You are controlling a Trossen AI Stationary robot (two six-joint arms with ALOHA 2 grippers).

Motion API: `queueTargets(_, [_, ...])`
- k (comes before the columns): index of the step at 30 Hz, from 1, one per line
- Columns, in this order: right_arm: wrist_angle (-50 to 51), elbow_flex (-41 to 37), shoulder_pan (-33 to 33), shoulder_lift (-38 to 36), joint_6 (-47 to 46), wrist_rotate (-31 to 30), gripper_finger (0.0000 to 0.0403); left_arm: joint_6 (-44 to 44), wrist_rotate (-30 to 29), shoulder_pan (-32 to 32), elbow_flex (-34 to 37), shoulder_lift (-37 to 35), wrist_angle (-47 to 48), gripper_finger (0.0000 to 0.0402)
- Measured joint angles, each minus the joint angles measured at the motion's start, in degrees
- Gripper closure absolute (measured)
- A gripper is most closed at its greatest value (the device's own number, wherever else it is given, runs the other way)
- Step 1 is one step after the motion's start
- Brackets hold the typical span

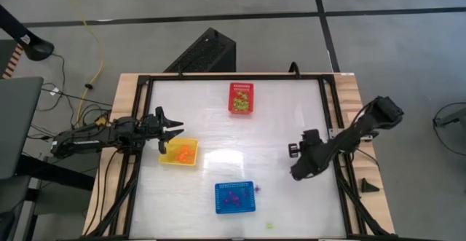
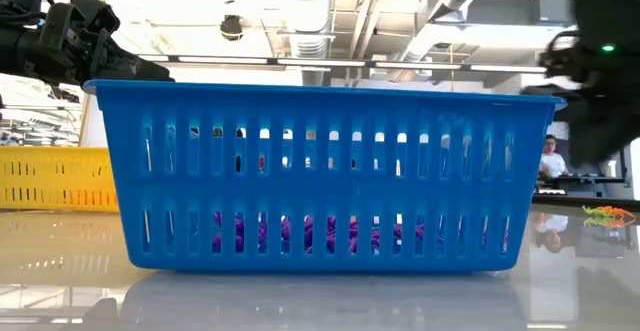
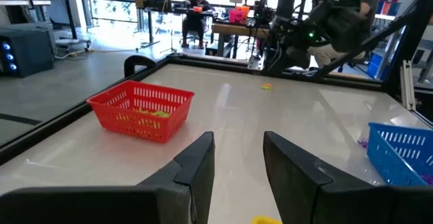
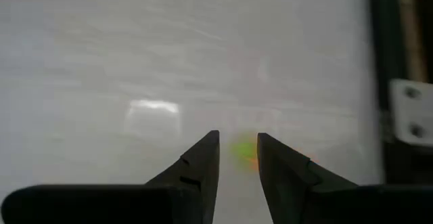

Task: Sort Halloween decoration
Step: Put the orange spider toy into the yellow basket

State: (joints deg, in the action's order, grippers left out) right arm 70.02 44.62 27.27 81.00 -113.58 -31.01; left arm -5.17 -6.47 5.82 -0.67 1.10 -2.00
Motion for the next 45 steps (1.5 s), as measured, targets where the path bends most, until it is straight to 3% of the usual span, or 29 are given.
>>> queueTargets(7, [4.55, 0.00, 4.61, 8.11, -11.29, 2.56, 0.0275, -0.02, -0.01, 0.02, 0.00, 0.00, 0.00, 0.0285])
queueTargets(16, [-0.12, -0.49, 0.66, 16.74, -11.07, 3.19, 0.0275, -0.01, 0.00, 0.02, 0.00, 0.00, 0.00, 0.0285])
queueTargets(24, [-12.13, -5.43, 0.02, 17.46, -9.47, 2.68, 0.0278, -0.02, 0.01, 0.00, 0.01, 0.01, 0.00, 0.0285])
queueTargets(28, [-12.60, -3.90, 0.49, 17.06, -9.10, 0.76, 0.0305, -0.02, 0.01, 0.00, 0.00, 0.02, 0.00, 0.0285])
queueTargets(34, [-13.92, 1.29, -0.69, 17.10, -2.43, -5.05, 0.0382, -0.02, 0.01, 0.02, 0.00, 0.02, 0.00, 0.0285])
queueTargets(45, [-4.56, 12.71, -4.54, 17.17, 13.12, -7.46, 0.0379, -0.01, -0.01, 0.01, 0.02, 0.00, 0.00, 0.0285])
